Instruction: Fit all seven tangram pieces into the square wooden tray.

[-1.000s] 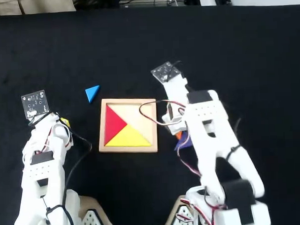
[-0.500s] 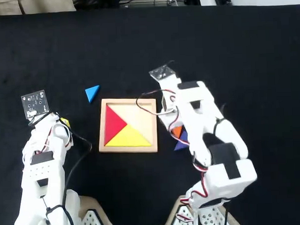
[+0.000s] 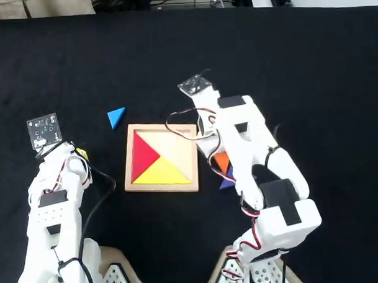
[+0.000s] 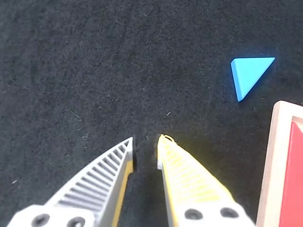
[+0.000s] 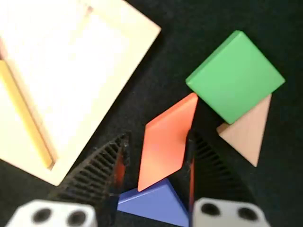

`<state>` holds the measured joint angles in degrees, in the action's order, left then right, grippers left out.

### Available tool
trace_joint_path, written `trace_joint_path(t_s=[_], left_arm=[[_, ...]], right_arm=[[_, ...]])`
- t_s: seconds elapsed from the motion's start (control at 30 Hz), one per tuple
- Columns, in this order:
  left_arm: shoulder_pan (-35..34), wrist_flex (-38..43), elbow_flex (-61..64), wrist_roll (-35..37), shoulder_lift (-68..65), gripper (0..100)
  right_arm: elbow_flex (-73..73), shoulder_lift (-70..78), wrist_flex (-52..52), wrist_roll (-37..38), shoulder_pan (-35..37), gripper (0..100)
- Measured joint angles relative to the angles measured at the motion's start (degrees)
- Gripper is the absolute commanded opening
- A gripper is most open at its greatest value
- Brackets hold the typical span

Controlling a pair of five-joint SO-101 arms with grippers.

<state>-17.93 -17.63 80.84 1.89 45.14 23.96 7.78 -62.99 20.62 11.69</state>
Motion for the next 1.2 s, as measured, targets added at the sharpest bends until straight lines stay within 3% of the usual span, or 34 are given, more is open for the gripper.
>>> trace_joint_path(t_s=[0.37, 0.67, 1.2], left_arm=[[0.0, 0.0, 0.0, 0.0, 0.0, 10], [0.0, 0.0, 0.0, 0.0, 0.0, 10], [0.3, 0.0, 0.0, 0.0, 0.0, 10]], right_arm=[[0.8, -0.9, -1.5, 0.0, 0.4, 17.0], [7.5, -15.6, -4.6, 0.0, 2.4, 17.0], [9.8, -4.9, 6.5, 2.8, 3.3, 17.0]])
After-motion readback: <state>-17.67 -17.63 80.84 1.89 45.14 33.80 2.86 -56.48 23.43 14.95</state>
